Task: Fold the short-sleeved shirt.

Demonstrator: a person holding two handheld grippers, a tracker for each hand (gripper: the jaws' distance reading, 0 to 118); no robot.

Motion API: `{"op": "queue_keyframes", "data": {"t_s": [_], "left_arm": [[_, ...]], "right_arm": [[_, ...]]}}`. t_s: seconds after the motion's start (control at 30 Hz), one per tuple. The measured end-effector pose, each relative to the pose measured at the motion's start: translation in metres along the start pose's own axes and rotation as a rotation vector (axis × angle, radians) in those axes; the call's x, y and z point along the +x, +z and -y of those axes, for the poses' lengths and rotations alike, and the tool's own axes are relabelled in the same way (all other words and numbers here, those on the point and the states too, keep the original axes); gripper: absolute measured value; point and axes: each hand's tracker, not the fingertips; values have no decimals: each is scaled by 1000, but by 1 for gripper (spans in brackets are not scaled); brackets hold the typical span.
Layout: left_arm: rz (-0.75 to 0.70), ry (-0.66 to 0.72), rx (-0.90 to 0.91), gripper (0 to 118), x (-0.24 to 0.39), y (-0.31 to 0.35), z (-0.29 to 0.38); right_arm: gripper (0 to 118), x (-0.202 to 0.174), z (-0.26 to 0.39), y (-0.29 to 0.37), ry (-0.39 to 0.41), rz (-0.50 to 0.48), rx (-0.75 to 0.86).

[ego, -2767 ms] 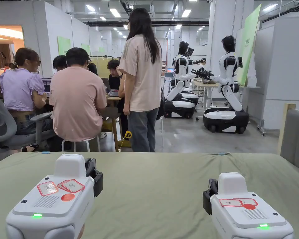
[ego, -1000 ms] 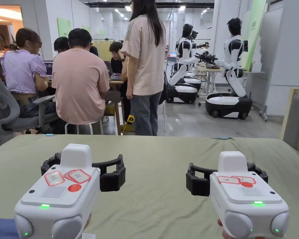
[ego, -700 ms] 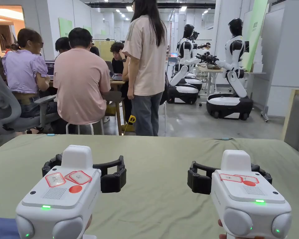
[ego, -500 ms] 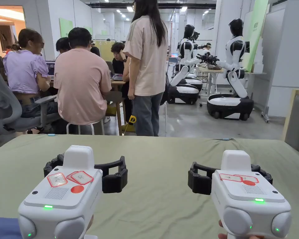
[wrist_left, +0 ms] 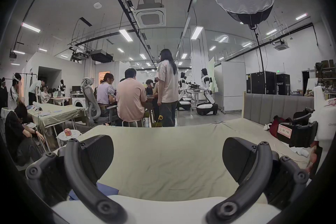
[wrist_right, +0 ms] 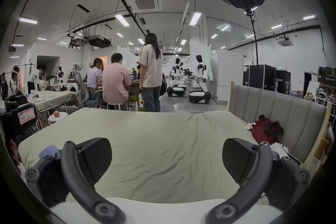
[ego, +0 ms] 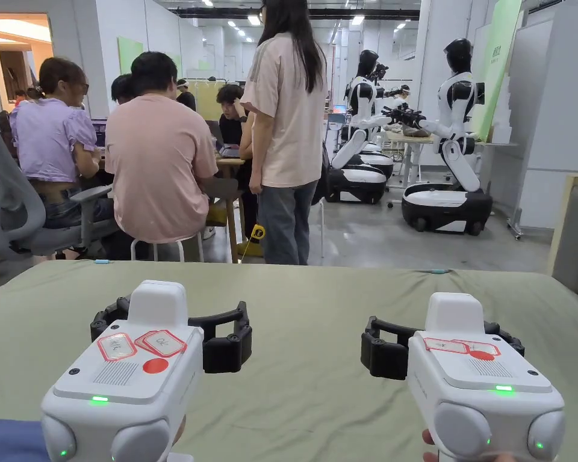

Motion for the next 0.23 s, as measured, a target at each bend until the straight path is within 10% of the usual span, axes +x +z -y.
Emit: {"op": "queue_keyframes", "data": {"t_s": [0.23], "left_arm": [[-2, 4, 5, 118, 0, 2, -1]], "right_arm": [[118, -1, 2, 3, -17, 37, 6]]}}
